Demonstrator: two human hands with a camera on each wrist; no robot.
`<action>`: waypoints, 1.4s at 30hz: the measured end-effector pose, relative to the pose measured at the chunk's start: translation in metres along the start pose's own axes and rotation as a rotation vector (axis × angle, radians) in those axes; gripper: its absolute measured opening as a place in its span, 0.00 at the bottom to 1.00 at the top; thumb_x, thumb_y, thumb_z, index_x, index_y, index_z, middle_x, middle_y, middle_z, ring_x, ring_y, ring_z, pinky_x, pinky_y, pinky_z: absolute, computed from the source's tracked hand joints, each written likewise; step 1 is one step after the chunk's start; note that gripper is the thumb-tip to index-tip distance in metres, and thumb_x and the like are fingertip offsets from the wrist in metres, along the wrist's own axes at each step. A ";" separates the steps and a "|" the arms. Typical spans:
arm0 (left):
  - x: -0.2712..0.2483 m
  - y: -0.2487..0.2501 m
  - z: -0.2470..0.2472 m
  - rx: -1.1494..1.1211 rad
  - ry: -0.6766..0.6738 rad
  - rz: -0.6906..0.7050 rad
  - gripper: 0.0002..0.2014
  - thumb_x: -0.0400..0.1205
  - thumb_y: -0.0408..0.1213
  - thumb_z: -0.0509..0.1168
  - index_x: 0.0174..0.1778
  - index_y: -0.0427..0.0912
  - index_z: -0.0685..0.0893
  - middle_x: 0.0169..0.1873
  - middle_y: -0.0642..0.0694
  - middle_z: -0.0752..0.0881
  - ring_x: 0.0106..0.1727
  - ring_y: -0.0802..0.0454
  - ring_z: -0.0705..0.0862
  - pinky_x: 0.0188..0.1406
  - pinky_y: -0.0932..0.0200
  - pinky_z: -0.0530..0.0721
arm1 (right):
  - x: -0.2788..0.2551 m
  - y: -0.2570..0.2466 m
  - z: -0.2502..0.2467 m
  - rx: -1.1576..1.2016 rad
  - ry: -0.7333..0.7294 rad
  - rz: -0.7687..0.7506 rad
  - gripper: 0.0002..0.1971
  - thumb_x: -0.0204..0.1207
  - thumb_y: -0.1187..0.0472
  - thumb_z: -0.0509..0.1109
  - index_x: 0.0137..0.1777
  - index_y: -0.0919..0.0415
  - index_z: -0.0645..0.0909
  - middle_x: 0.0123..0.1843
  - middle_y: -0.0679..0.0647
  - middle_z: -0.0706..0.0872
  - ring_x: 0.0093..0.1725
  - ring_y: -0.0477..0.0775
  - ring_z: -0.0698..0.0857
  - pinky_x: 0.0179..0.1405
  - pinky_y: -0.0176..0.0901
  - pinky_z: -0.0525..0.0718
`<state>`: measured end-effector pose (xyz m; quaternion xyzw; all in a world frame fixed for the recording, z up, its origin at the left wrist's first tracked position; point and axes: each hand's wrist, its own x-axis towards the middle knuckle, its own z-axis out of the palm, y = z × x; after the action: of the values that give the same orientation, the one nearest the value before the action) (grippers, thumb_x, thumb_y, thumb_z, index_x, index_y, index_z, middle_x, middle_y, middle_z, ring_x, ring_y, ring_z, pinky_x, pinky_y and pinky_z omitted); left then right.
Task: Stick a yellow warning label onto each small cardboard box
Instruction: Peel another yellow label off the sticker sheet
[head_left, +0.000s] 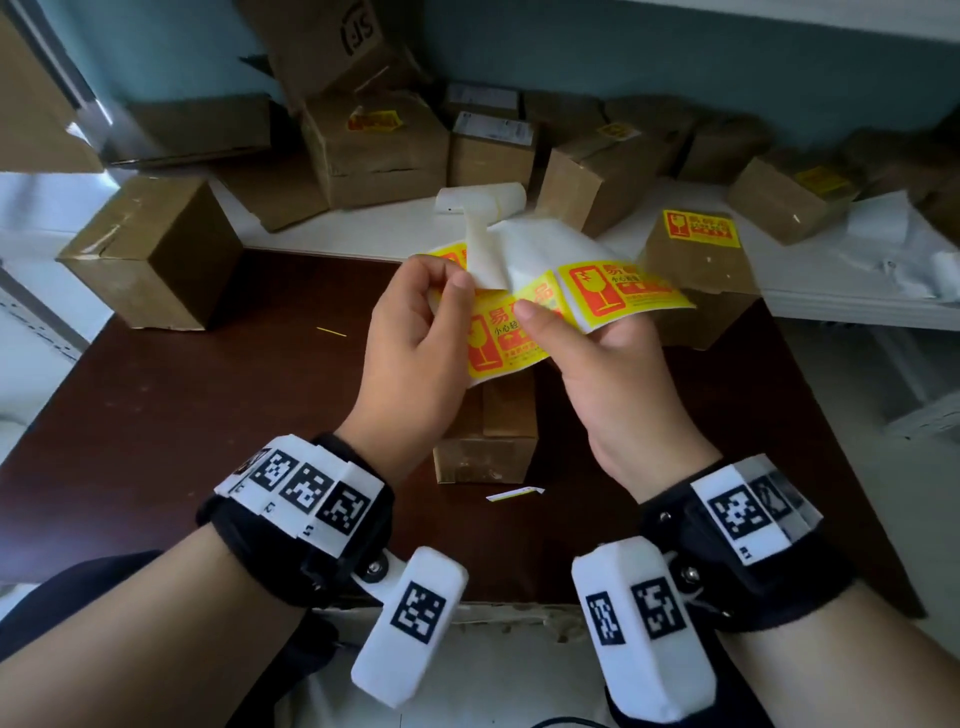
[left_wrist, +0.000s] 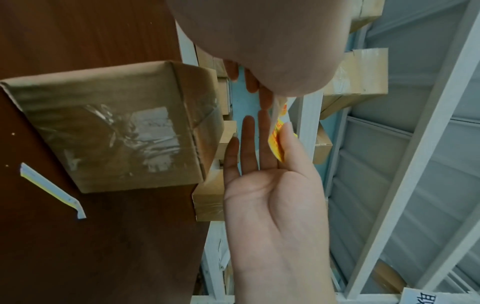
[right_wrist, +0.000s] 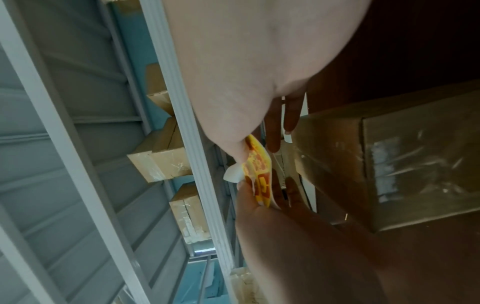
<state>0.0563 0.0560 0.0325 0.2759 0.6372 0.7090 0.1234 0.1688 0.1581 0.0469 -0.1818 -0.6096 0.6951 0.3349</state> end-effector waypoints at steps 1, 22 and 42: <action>0.000 -0.001 0.000 0.018 -0.005 -0.002 0.09 0.94 0.44 0.65 0.48 0.49 0.84 0.38 0.49 0.83 0.39 0.53 0.81 0.42 0.45 0.84 | -0.001 0.001 0.000 -0.011 -0.001 -0.003 0.17 0.87 0.73 0.76 0.67 0.50 0.88 0.66 0.52 0.96 0.69 0.53 0.94 0.70 0.53 0.92; 0.009 -0.016 -0.005 0.117 0.010 -0.134 0.16 0.93 0.41 0.60 0.49 0.33 0.86 0.35 0.51 0.85 0.38 0.56 0.81 0.44 0.47 0.80 | 0.008 0.033 -0.006 -0.319 0.052 0.113 0.11 0.89 0.51 0.75 0.55 0.57 0.95 0.51 0.52 0.99 0.56 0.53 0.98 0.67 0.70 0.92; 0.013 -0.010 -0.004 -0.037 0.049 -0.306 0.10 0.81 0.43 0.65 0.41 0.46 0.91 0.51 0.26 0.92 0.58 0.25 0.93 0.68 0.17 0.87 | 0.006 0.033 -0.001 -0.289 0.135 0.152 0.10 0.92 0.55 0.73 0.49 0.52 0.93 0.50 0.53 0.99 0.52 0.50 0.98 0.64 0.64 0.95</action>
<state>0.0417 0.0613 0.0253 0.1556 0.6613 0.7002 0.2197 0.1575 0.1621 0.0154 -0.3200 -0.6639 0.6096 0.2919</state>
